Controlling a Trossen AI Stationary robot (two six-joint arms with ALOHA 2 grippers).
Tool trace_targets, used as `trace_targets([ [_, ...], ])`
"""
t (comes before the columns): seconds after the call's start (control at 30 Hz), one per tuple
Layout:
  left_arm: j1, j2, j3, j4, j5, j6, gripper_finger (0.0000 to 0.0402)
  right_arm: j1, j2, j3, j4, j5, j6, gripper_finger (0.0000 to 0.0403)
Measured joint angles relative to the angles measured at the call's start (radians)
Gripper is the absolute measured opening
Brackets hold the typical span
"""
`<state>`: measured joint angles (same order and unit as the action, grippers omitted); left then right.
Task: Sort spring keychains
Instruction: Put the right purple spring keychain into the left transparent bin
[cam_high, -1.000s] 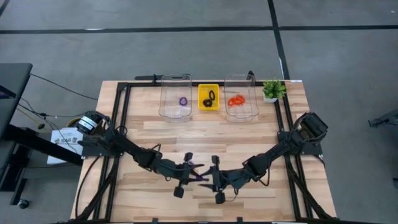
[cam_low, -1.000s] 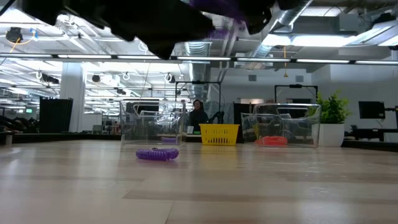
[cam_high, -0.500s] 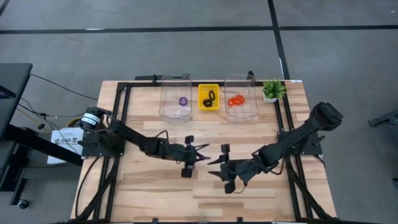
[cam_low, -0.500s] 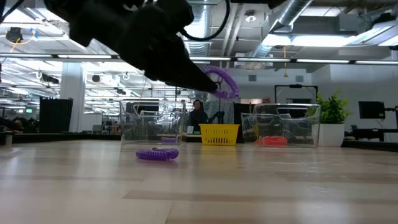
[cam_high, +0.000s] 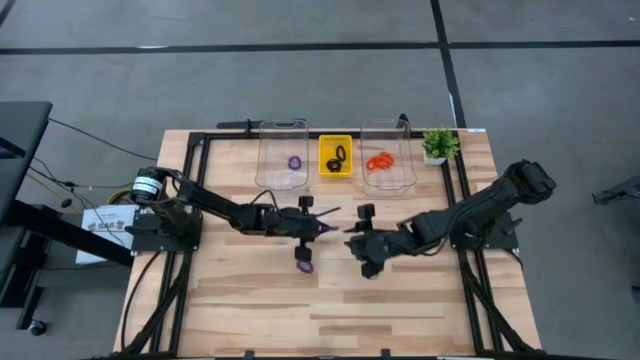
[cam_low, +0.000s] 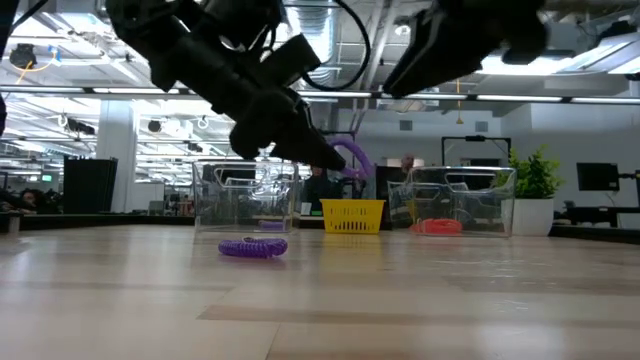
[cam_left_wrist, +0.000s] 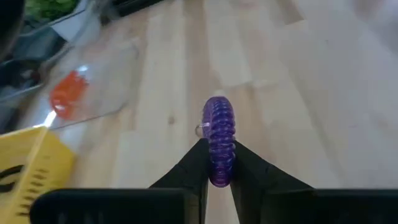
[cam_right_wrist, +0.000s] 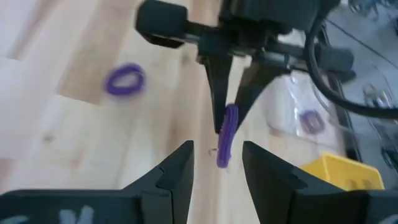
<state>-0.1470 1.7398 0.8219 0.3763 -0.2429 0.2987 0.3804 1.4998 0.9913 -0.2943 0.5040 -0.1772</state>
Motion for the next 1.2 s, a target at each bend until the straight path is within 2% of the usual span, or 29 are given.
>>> trace_targets([
  [0.17, 0.07, -0.057, 0.0, -0.081, -0.022, 0.02, 0.0051, -0.08, 0.0, 0.0, -0.025, -0.006, -0.006, 0.0129],
  [0.37, 0.149, -0.194, -0.001, -0.222, -0.039, 0.014, 0.0049, -0.159, 0.001, 0.0, -0.059, -0.008, -0.006, 0.0127],
  [0.43, 0.162, -0.235, 0.0, -0.235, -0.084, 0.012, 0.005, -0.18, 0.001, 0.0, -0.07, -0.008, -0.008, 0.0128],
  [0.67, 0.205, -0.333, 0.0, -0.251, -0.348, 0.033, 0.0049, -0.247, 0.001, 0.0, -0.073, -0.01, -0.041, 0.0129],
  [0.8, 0.279, -0.357, 0.0, -0.282, -0.424, 0.056, 0.005, -0.282, 0.001, 0.0, -0.076, -0.01, -0.043, 0.0128],
  [0.9, 0.367, -0.356, 0.0, -0.288, -0.424, 0.056, 0.005, -0.307, 0.002, 0.0, -0.081, -0.01, -0.043, 0.0129],
  [1.0, 0.471, -0.339, 0.0, -0.295, -0.369, 0.029, 0.0049, -0.329, 0.002, 0.0, -0.082, -0.011, -0.051, 0.0129],
  [1.2, 0.682, -0.298, 0.0, -0.318, -0.079, -0.087, 0.0049, -0.363, 0.002, 0.0, -0.08, -0.044, -0.059, 0.0128],
])
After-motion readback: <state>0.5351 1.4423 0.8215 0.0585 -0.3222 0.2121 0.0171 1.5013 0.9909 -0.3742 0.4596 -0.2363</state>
